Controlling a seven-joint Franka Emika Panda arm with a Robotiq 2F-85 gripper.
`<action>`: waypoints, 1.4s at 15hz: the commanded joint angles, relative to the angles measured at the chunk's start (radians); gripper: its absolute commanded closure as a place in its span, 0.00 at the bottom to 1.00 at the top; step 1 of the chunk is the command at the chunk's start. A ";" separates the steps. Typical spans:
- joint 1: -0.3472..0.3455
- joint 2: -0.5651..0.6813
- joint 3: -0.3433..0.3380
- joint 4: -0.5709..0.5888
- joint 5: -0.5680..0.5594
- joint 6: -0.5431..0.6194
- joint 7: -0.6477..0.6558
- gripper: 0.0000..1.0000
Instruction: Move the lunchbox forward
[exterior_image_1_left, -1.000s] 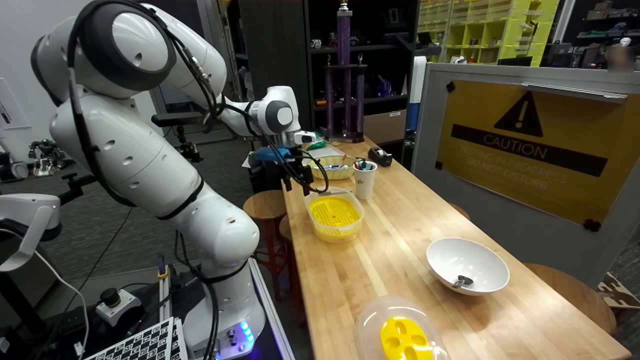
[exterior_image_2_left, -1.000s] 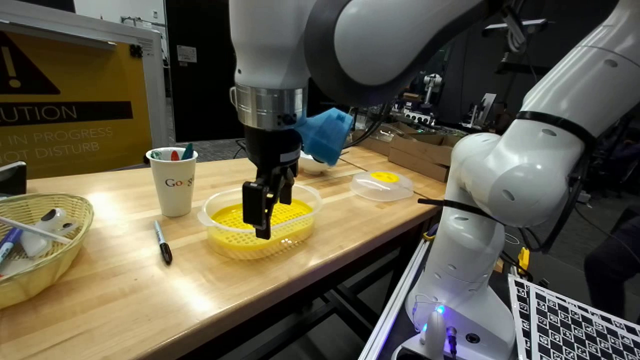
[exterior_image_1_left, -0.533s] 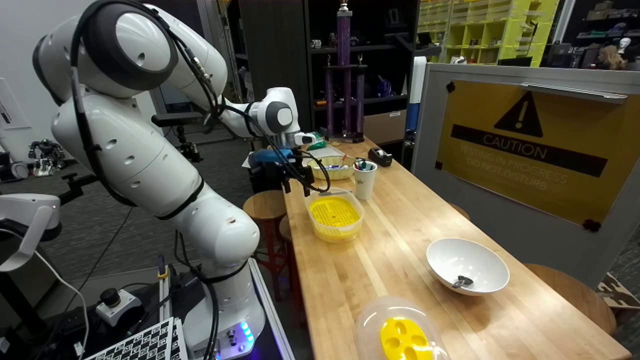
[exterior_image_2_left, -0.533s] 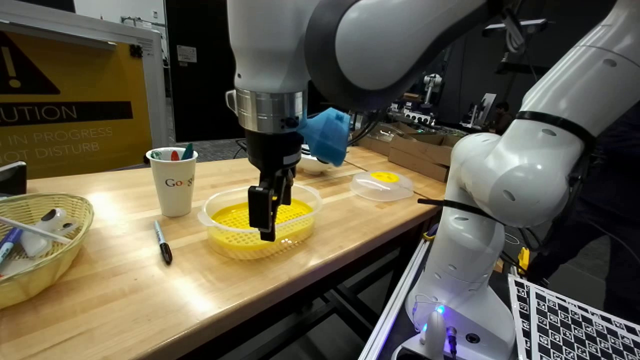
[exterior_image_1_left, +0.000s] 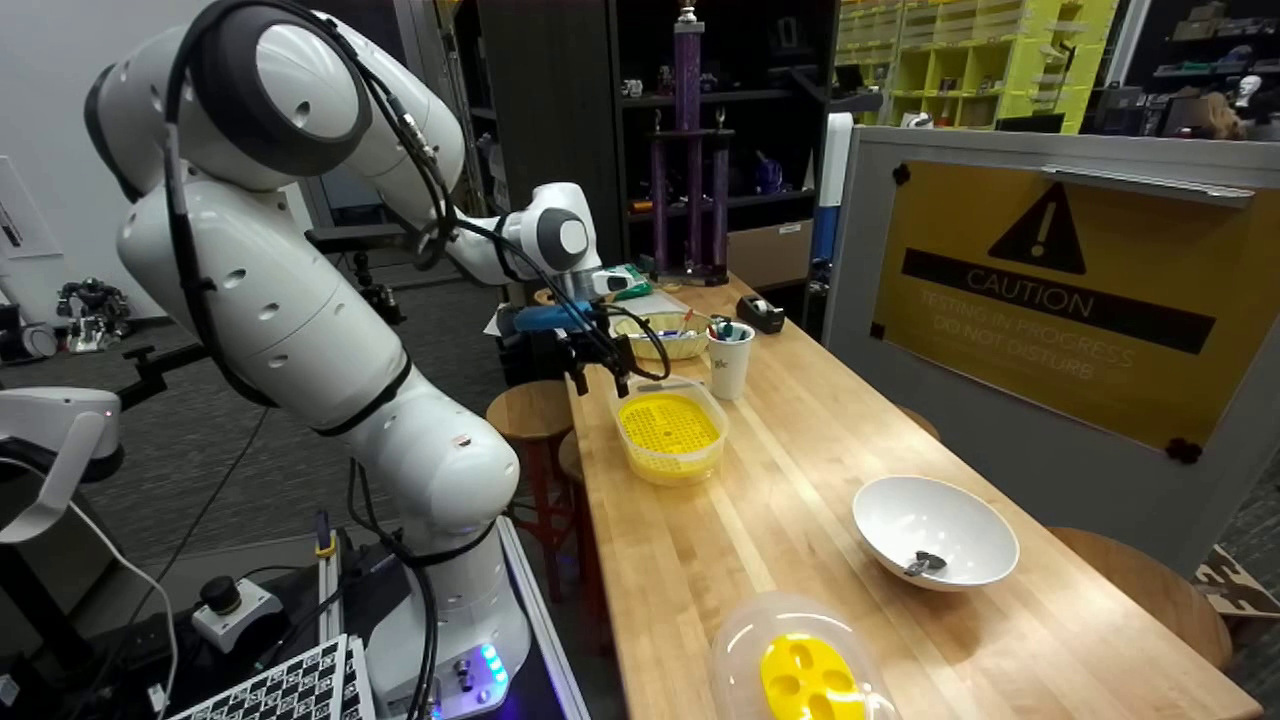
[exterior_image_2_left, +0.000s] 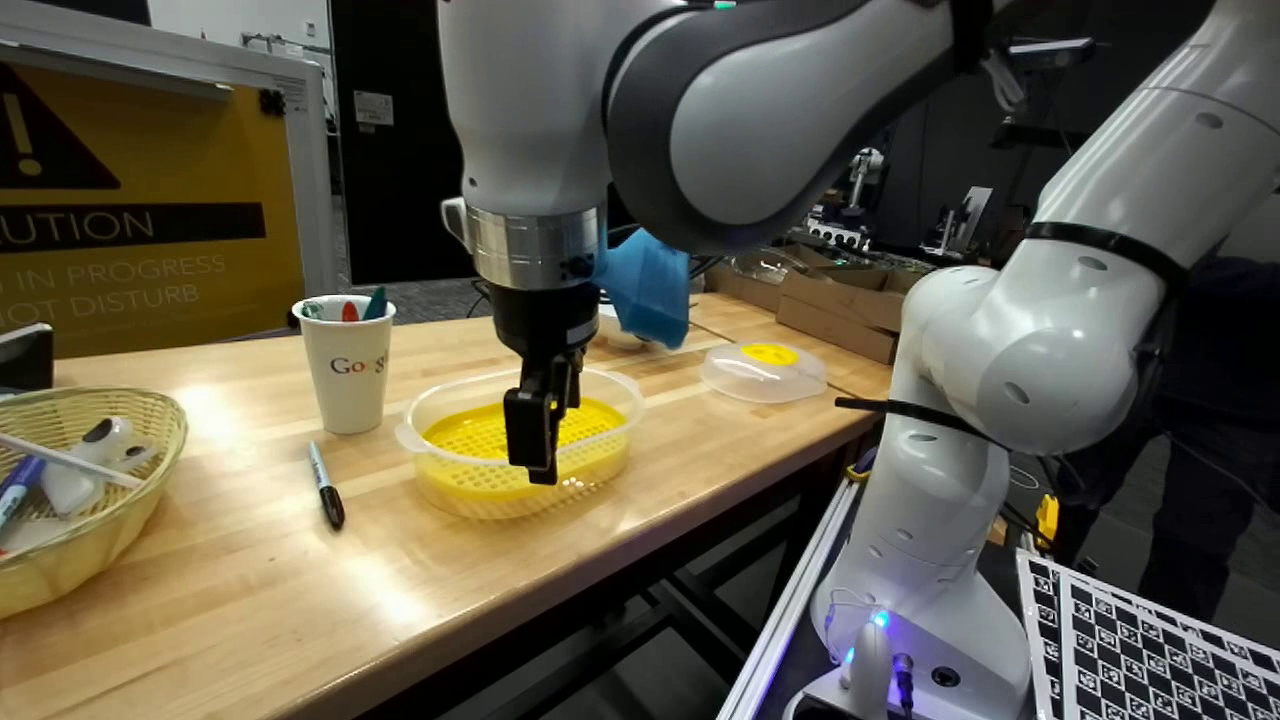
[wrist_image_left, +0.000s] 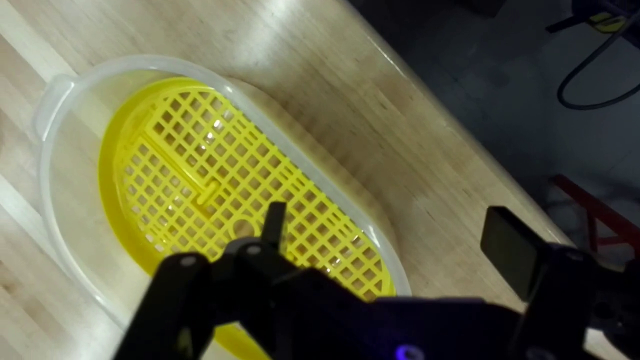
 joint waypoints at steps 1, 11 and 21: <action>-0.003 0.022 0.008 0.016 -0.035 0.003 0.000 0.00; 0.015 0.092 -0.029 0.033 0.005 0.038 -0.129 0.00; -0.001 0.167 -0.058 0.061 0.000 0.075 -0.195 0.00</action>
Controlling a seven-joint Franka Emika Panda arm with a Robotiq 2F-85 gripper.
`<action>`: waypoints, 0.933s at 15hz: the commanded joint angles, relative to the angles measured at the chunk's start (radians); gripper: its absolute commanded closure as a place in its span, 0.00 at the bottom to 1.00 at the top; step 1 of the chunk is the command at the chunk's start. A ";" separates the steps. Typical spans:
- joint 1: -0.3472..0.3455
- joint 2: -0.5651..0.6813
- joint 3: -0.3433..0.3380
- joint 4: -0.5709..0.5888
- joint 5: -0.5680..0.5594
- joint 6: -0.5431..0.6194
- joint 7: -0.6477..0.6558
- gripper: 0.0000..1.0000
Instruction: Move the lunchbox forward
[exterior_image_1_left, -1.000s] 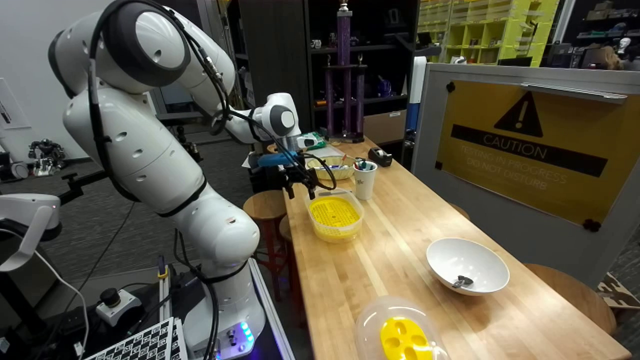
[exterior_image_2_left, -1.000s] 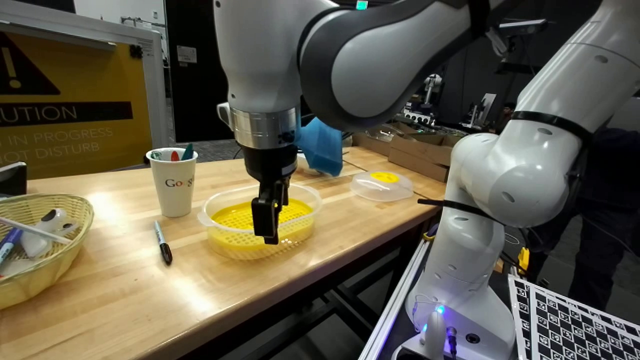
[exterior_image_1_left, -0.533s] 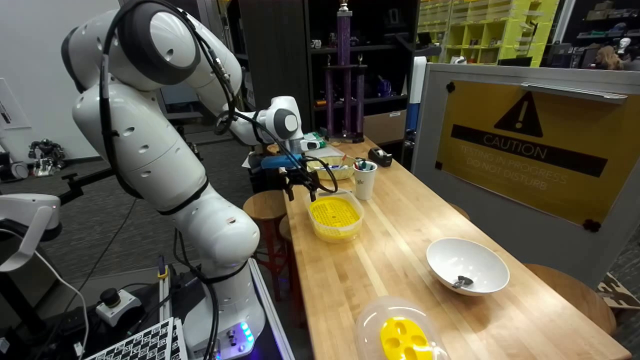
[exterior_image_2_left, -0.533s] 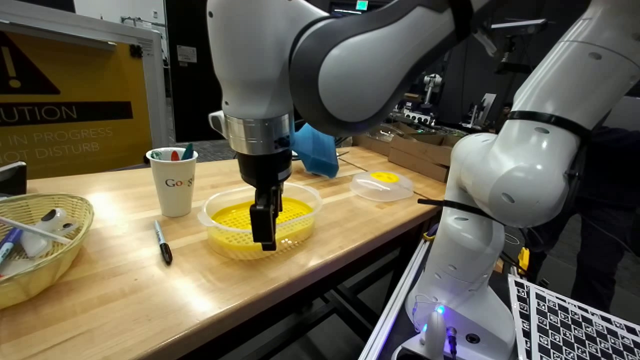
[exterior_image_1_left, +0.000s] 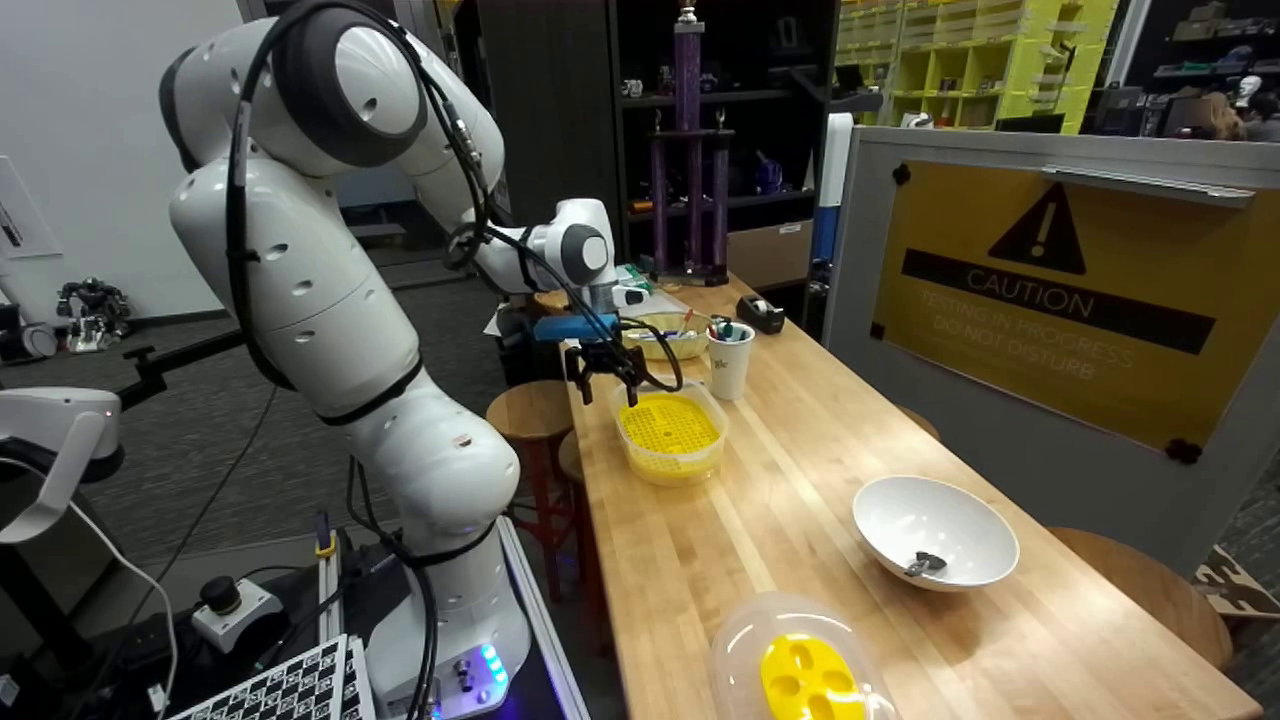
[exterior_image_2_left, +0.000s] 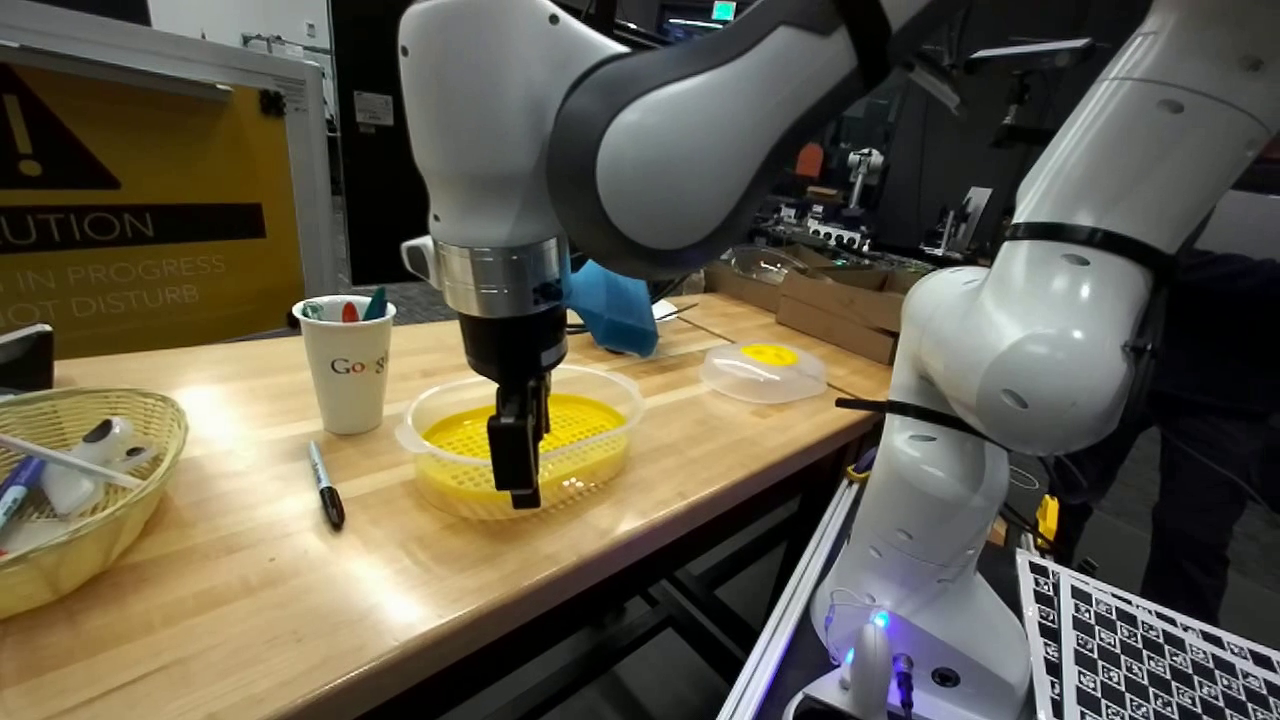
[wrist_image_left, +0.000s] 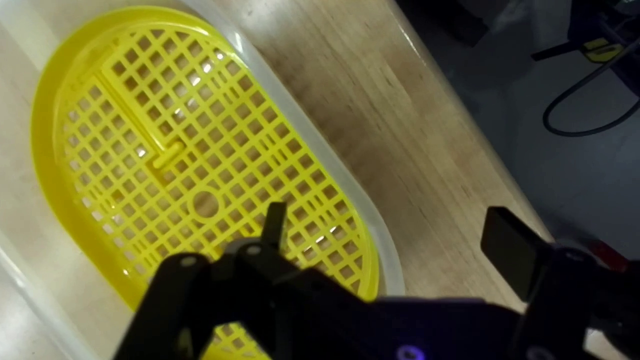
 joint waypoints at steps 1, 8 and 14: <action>-0.003 0.036 -0.017 0.025 0.005 0.006 -0.028 0.00; -0.014 0.076 -0.032 0.052 0.000 0.013 -0.031 0.26; -0.025 0.084 -0.043 0.069 0.000 0.015 -0.028 0.72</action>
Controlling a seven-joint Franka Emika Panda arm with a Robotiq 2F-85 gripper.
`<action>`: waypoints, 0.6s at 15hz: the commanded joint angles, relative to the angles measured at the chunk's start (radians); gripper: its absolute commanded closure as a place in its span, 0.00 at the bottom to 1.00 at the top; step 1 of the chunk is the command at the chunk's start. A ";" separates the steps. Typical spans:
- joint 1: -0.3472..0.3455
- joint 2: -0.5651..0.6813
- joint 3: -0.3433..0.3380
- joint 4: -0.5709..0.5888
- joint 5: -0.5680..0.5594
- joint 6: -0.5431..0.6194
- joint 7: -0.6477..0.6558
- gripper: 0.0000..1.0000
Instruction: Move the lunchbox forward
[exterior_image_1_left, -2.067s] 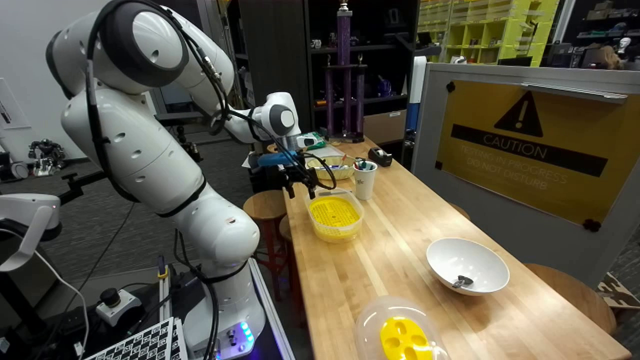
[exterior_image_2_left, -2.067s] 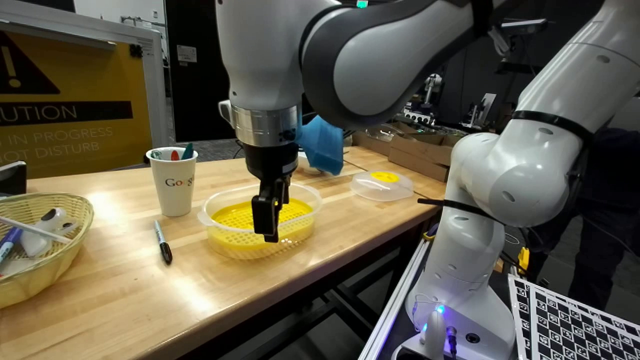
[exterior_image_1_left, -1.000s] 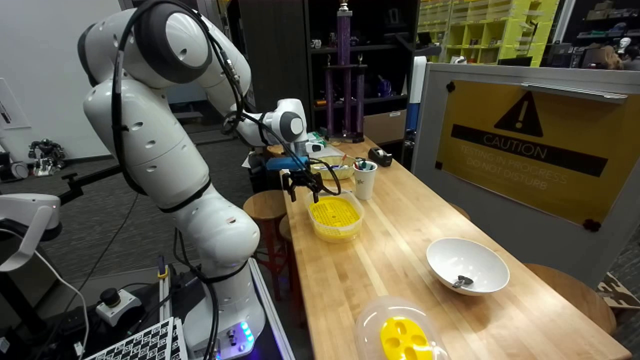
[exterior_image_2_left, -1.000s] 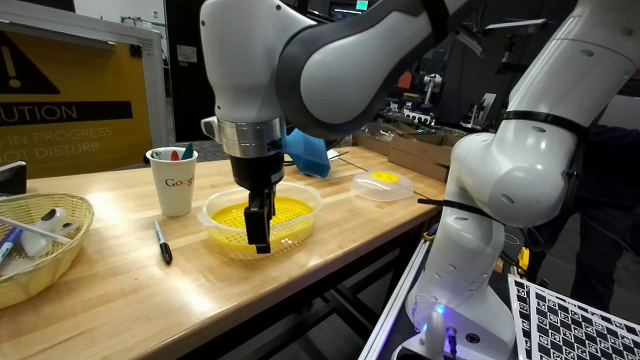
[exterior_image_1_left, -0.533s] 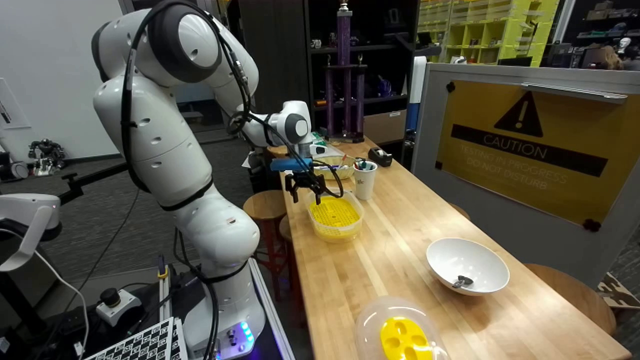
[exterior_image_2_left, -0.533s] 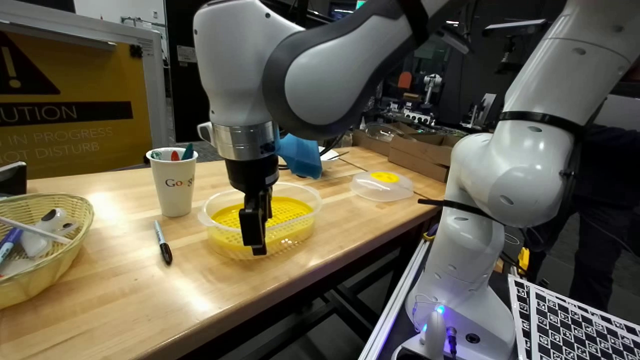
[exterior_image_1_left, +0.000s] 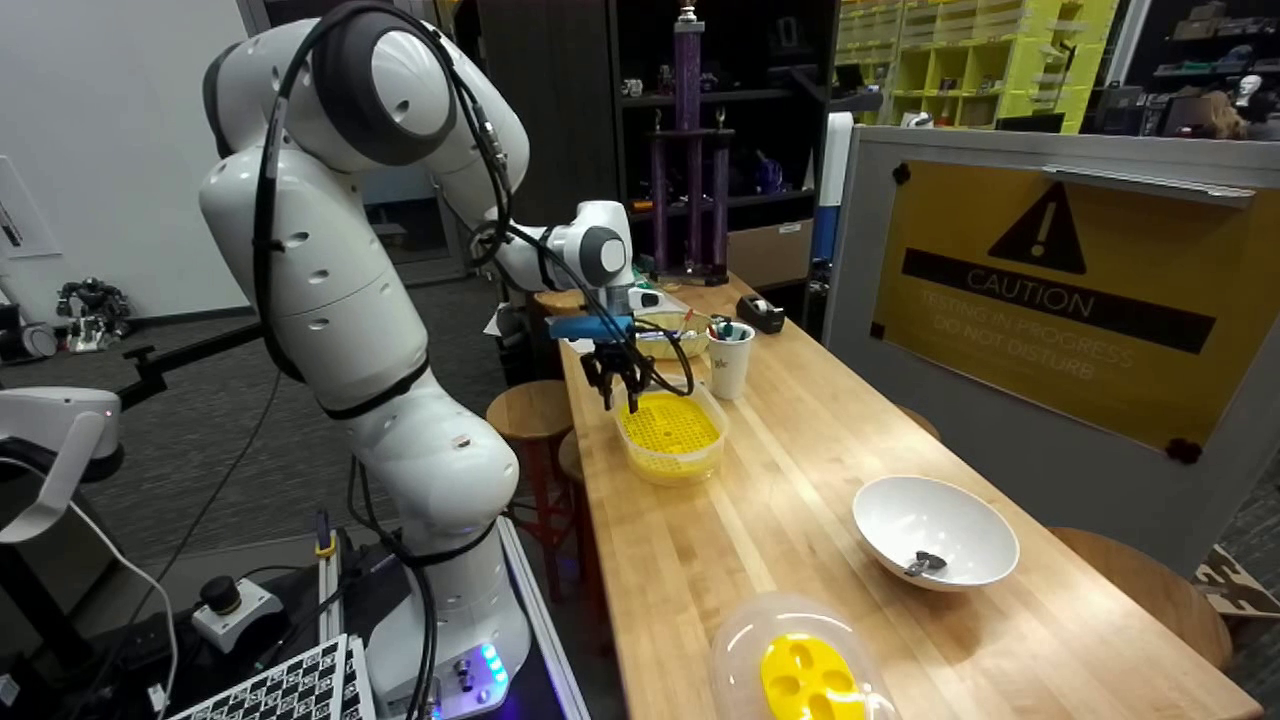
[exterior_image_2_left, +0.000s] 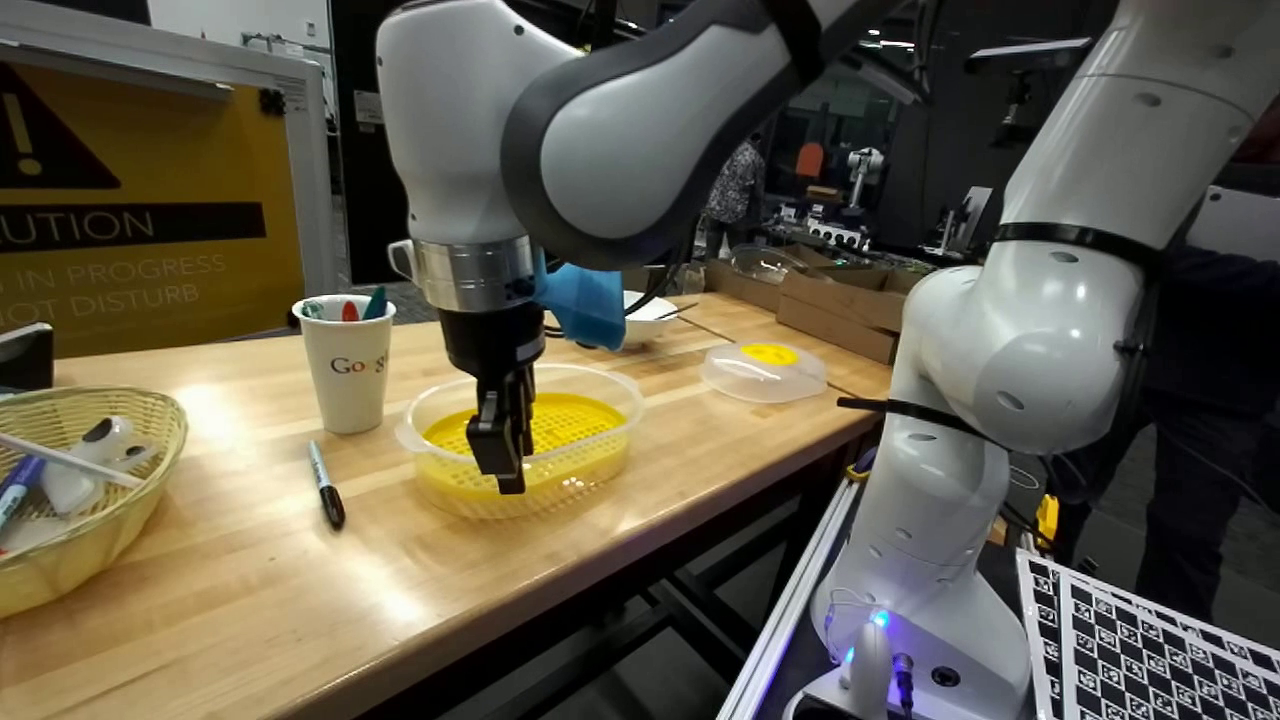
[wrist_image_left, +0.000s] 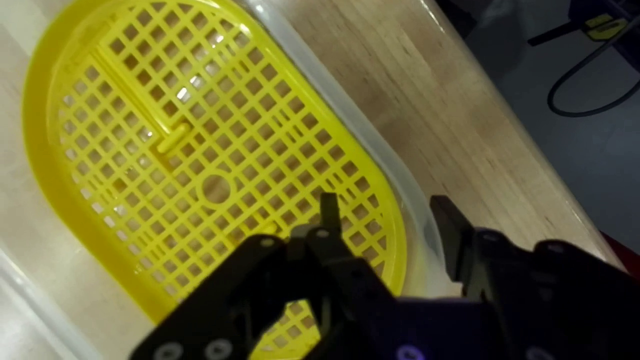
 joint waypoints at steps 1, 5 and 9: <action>-0.008 0.009 -0.010 0.019 0.001 0.004 -0.018 0.80; -0.012 0.005 -0.012 0.024 -0.005 0.008 -0.011 1.00; -0.020 0.007 -0.012 0.026 -0.012 0.009 -0.002 0.98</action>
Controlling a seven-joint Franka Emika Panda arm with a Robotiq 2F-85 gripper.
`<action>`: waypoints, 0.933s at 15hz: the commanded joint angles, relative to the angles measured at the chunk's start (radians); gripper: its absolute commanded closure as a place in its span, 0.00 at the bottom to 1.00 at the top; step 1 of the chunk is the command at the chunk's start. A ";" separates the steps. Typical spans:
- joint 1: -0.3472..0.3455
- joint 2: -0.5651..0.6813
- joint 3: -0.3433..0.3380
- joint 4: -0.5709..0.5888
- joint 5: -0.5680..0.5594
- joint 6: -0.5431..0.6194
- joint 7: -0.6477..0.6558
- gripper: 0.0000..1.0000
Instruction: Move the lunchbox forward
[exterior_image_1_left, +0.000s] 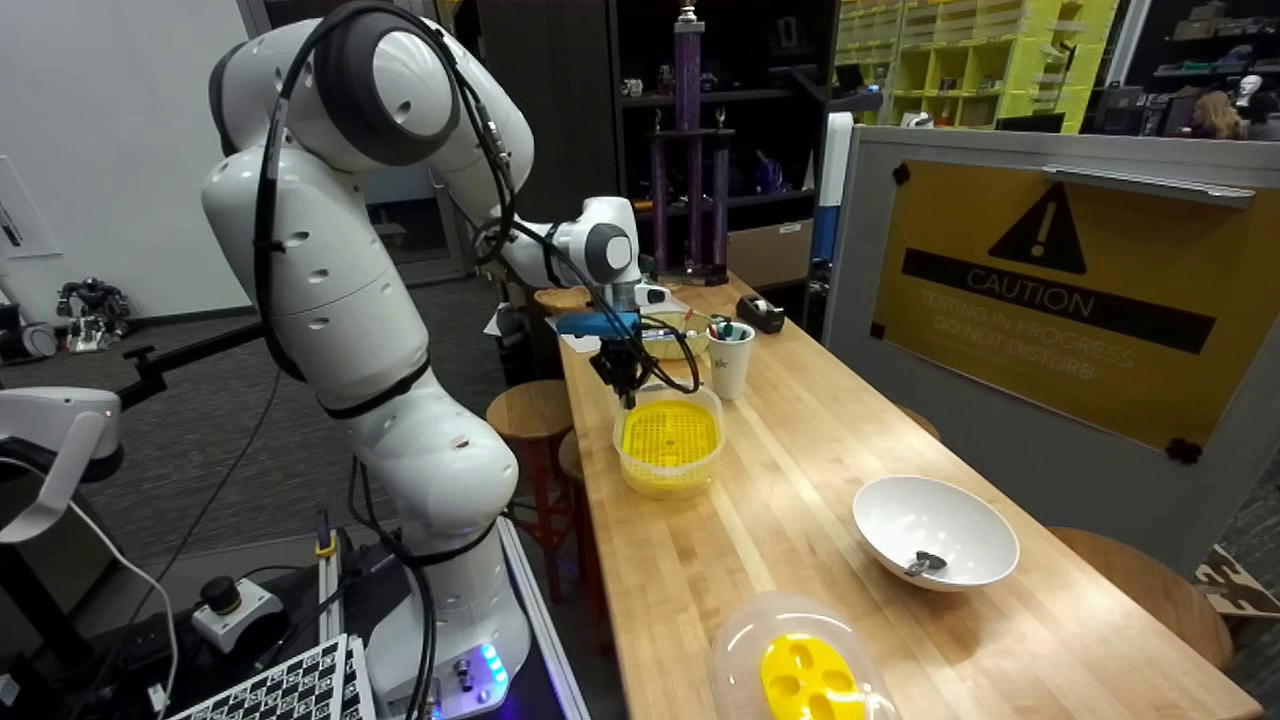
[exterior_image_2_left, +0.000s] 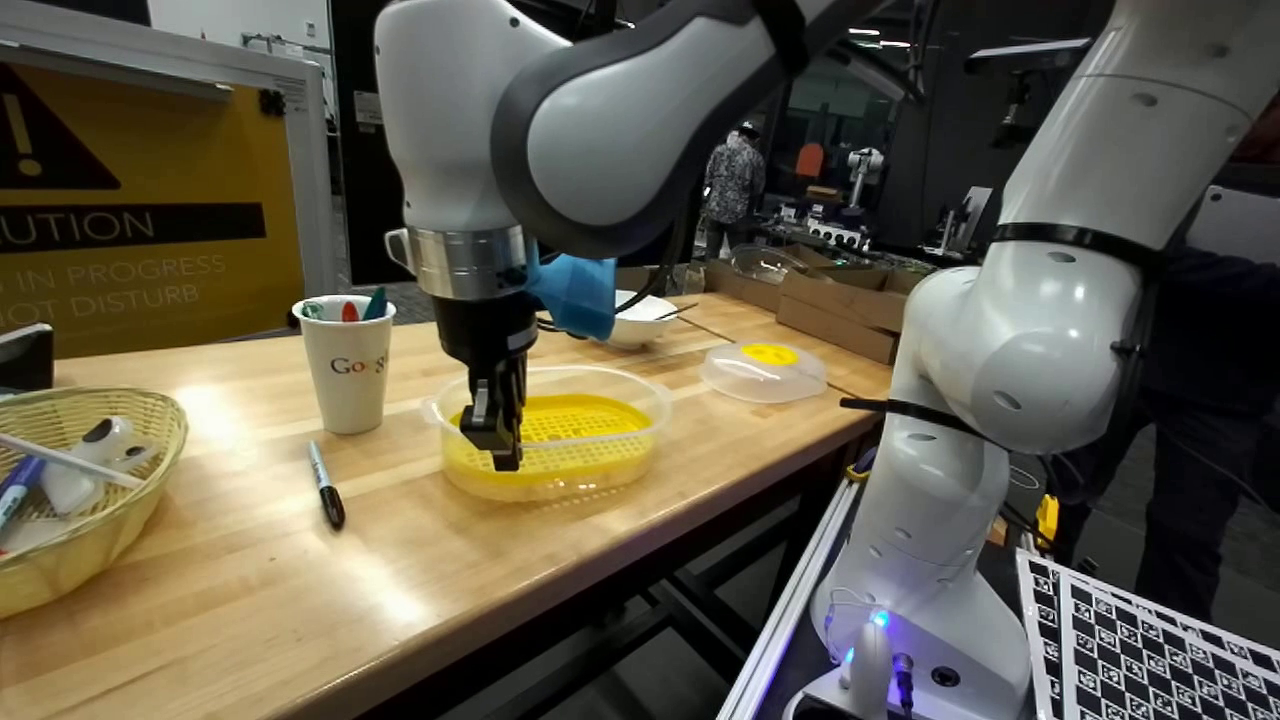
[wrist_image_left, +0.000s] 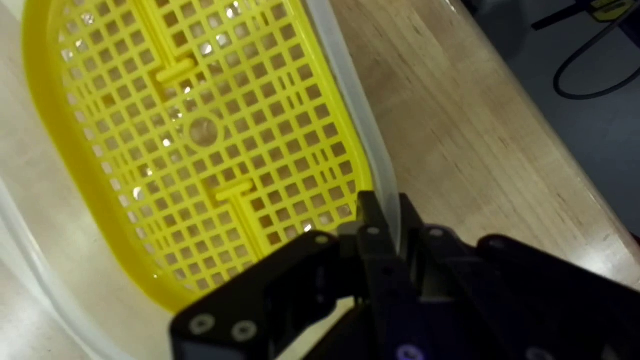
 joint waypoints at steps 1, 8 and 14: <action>-0.011 0.002 -0.002 0.008 -0.017 0.003 0.003 0.98; -0.042 0.000 -0.017 0.035 -0.034 -0.016 0.009 0.98; -0.075 0.003 -0.032 0.087 -0.054 -0.038 0.020 0.98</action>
